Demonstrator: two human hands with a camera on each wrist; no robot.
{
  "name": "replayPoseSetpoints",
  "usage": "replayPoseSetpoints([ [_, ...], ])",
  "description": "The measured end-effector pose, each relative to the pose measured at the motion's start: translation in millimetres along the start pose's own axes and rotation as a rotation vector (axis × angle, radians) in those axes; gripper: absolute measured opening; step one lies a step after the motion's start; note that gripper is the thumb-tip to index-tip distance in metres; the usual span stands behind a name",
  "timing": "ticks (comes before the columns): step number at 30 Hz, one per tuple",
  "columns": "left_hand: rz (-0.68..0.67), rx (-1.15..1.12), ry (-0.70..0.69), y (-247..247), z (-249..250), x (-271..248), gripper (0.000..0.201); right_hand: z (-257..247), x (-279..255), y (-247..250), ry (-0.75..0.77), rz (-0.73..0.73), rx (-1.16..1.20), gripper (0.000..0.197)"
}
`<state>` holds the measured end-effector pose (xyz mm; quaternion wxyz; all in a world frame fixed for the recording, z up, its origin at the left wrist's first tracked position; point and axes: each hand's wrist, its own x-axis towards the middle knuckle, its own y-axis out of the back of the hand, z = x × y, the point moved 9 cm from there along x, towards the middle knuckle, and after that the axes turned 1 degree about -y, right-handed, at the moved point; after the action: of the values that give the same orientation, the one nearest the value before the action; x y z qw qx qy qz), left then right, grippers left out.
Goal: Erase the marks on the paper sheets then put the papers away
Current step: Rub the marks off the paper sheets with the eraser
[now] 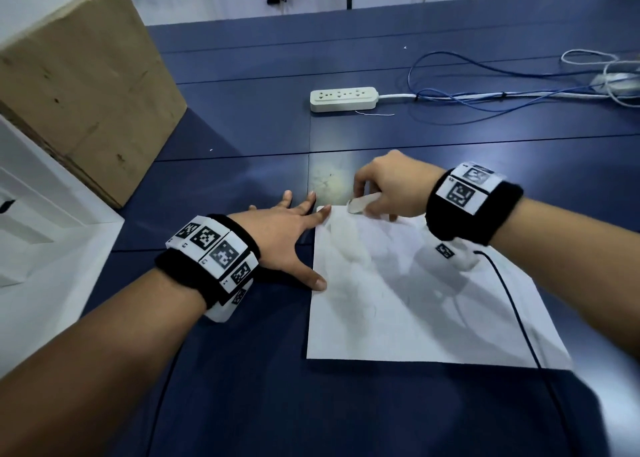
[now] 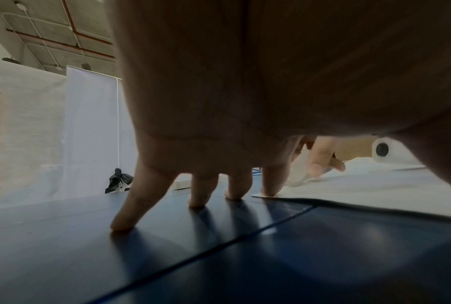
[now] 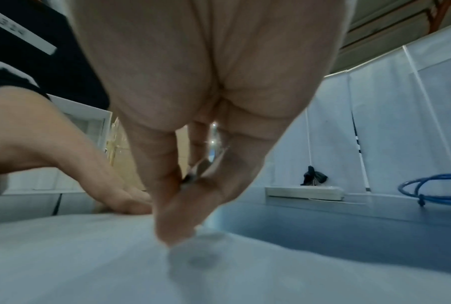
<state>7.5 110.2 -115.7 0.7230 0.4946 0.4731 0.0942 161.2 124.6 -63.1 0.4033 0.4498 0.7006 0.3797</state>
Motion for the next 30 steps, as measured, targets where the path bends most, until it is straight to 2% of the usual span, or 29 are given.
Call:
replayPoseSetpoints([
  [2,0.002,-0.001,-0.001,0,0,0,0.135,0,-5,-4,0.013,-0.017,0.026,0.011],
  [6,0.002,-0.005,0.003,0,-1,0,0.135,-28,-46,-44,0.148,-0.395,0.023,0.019],
  [7,-0.001,-0.005,0.002,-1,-1,1,0.135,-30,-49,-47,0.156,-0.428,0.014,0.019],
  [9,-0.001,-0.007,-0.003,-1,0,1,0.136,-24,-35,-37,0.138,-0.340,-0.011,0.018],
  [12,-0.002,-0.002,-0.004,0,0,1,0.135,-2,-4,-5,0.033,-0.064,0.000,0.012],
  [14,-0.004,-0.001,0.000,-1,0,0,0.134,5,0,2,0.006,0.010,0.021,0.010],
  [16,0.000,-0.002,-0.002,0,0,0,0.134,-4,-12,-9,0.069,-0.092,0.029,0.011],
  [19,0.002,-0.008,0.002,0,0,1,0.134,-28,-44,-40,0.172,-0.382,0.028,0.016],
  [20,0.000,-0.007,0.005,0,-1,1,0.134,-30,-47,-45,0.178,-0.422,0.011,0.018],
  [21,-0.002,-0.006,0.005,-1,-1,1,0.135,-30,-45,-44,0.175,-0.408,-0.011,0.019],
  [27,-0.003,-0.015,0.008,-1,-2,0,0.135,5,-2,-6,0.010,-0.071,-0.020,0.013],
  [29,0.004,-0.019,0.004,0,-1,0,0.135,3,-7,-8,0.035,-0.045,-0.013,0.013],
  [30,0.006,-0.022,0.001,-1,-2,1,0.135,-2,-14,-14,0.069,-0.096,-0.007,0.014],
])
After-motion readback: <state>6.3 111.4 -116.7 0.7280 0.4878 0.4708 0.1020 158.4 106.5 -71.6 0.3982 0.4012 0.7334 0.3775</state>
